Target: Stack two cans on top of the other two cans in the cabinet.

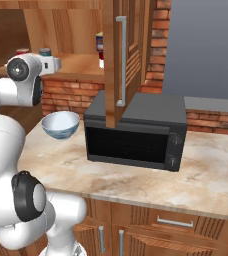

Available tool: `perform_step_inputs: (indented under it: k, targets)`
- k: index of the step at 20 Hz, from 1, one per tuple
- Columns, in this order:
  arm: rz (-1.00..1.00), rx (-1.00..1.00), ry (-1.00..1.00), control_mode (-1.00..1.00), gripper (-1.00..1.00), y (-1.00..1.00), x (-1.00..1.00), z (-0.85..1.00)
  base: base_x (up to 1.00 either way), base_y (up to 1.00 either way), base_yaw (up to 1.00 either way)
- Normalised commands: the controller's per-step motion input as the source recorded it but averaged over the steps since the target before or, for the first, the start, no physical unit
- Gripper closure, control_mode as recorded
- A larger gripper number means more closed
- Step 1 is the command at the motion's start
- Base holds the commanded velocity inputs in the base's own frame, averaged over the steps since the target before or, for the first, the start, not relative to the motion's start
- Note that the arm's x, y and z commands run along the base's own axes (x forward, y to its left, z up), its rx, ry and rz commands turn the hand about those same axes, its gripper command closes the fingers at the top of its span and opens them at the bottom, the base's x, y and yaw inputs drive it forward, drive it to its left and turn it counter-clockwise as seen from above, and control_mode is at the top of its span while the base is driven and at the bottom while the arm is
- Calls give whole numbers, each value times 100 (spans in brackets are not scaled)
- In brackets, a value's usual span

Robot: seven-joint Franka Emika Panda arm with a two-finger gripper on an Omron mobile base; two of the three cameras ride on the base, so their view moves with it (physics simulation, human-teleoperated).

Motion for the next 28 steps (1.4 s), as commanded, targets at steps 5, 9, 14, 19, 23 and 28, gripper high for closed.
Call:
perform_step_inputs:
  k: [5,9,14,19,23,28]
  targets:
    - [0,0,0,-100,-100,0,14,0,0,0,0]
    - [0,0,0,-100,-100,0,8,0,0,0,0]
    - [0,0,1,-100,-100,11,19,-1,0,0,0]
    - [0,0,1,-100,-100,9,23,0,0,0,0]
    - [0,0,0,-100,-100,0,16,0,0,0,0]
    - [0,0,0,-100,-100,2,22,0,0,0,0]
